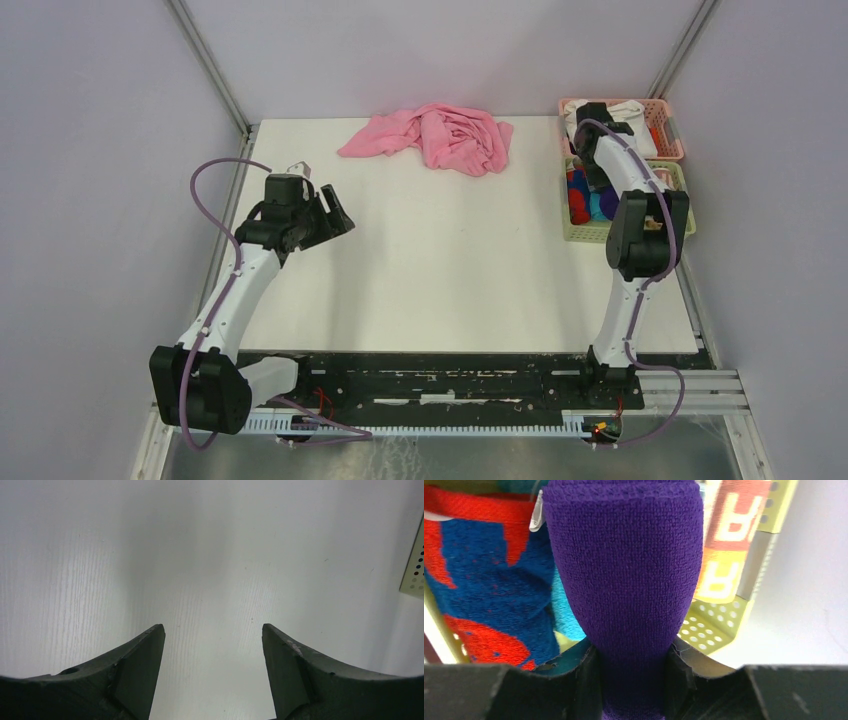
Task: Roll the towels
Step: Place the towel in the bin.
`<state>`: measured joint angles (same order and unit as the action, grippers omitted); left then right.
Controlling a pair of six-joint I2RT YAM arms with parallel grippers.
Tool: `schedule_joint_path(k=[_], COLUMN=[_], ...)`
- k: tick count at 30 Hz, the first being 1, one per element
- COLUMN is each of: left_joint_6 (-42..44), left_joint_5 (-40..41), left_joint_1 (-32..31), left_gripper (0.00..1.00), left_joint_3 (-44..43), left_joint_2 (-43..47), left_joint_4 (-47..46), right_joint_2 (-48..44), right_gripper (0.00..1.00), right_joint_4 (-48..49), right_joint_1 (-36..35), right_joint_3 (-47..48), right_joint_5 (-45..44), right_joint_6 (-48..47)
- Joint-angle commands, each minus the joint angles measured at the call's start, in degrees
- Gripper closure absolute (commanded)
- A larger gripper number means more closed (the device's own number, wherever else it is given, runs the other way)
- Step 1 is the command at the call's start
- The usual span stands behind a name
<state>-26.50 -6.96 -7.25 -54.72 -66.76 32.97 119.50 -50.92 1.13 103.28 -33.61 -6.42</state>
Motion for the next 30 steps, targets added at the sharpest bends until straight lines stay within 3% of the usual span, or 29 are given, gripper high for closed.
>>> schedule_joint_path(k=[1, 20, 30], left_joint_6=[3.2, 3.2, 3.1], left_joint_5=[1.0, 1.4, 1.5], left_joint_1=[0.0, 0.0, 0.0], left_gripper=[0.21, 0.21, 0.21], left_joint_3=[-0.7, -0.3, -0.1], left_joint_2=[0.3, 0.4, 0.1], left_joint_4=[-0.4, -0.7, -0.8], right_joint_2=[0.4, 6.5, 3.7], right_gripper=[1.00, 0.99, 0.70], right_joint_4=[-1.3, -4.6, -2.0], right_joint_1=[0.3, 4.6, 5.7], right_joint_3=[2.3, 3.8, -0.5], right_joint_5=[6.2, 30.2, 34.2], right_joint_6=[1.3, 11.1, 13.1])
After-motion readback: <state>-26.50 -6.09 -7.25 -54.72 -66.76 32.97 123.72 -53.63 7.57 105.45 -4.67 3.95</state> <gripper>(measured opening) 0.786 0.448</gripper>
